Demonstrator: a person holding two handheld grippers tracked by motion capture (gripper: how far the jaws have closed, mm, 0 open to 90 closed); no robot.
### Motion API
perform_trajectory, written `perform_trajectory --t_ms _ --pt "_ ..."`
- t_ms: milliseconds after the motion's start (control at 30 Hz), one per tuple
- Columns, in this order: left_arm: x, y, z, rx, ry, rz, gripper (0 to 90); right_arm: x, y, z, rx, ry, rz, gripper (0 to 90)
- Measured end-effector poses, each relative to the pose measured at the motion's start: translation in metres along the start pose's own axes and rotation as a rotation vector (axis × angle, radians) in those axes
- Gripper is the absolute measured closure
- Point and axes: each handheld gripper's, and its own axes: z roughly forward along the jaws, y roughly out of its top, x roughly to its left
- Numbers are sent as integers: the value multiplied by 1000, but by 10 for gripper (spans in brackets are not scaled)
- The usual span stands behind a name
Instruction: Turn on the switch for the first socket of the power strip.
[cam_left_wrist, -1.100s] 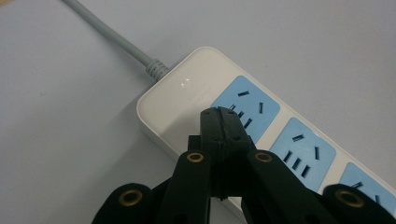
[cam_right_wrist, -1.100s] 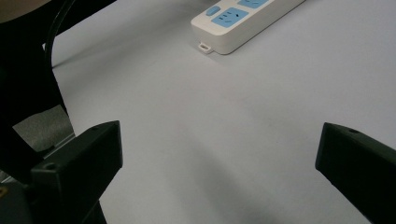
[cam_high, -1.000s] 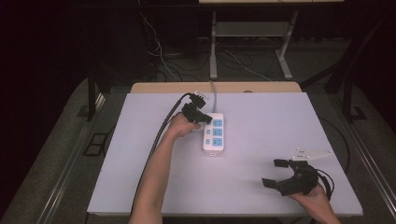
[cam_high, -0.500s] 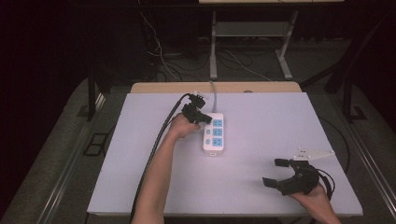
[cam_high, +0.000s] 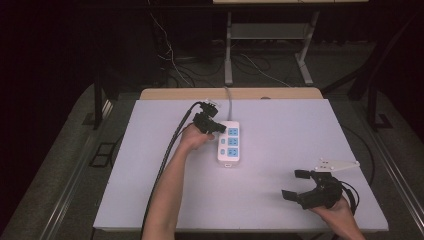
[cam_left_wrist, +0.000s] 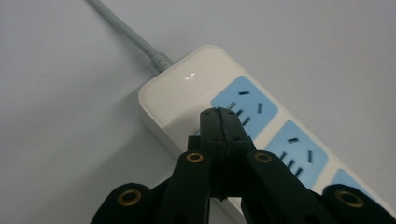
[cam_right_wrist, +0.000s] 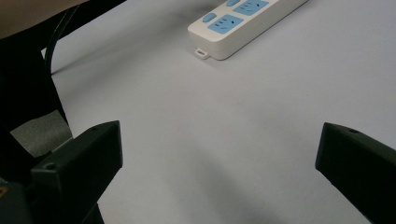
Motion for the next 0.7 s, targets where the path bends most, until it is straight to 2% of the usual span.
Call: perform_trajectory --t_ms 300,433,700 --pt "-1 -4 -17 -39 39 14 894 0 0 1 -2 -2 -1 2" --pt "0 -7 -25 -40 45 22 894 0 1 0 -4 -2 1 2" --pt "1 -15 -46 -76 80 19 893 1 1 0 -5 -3 -2 2"
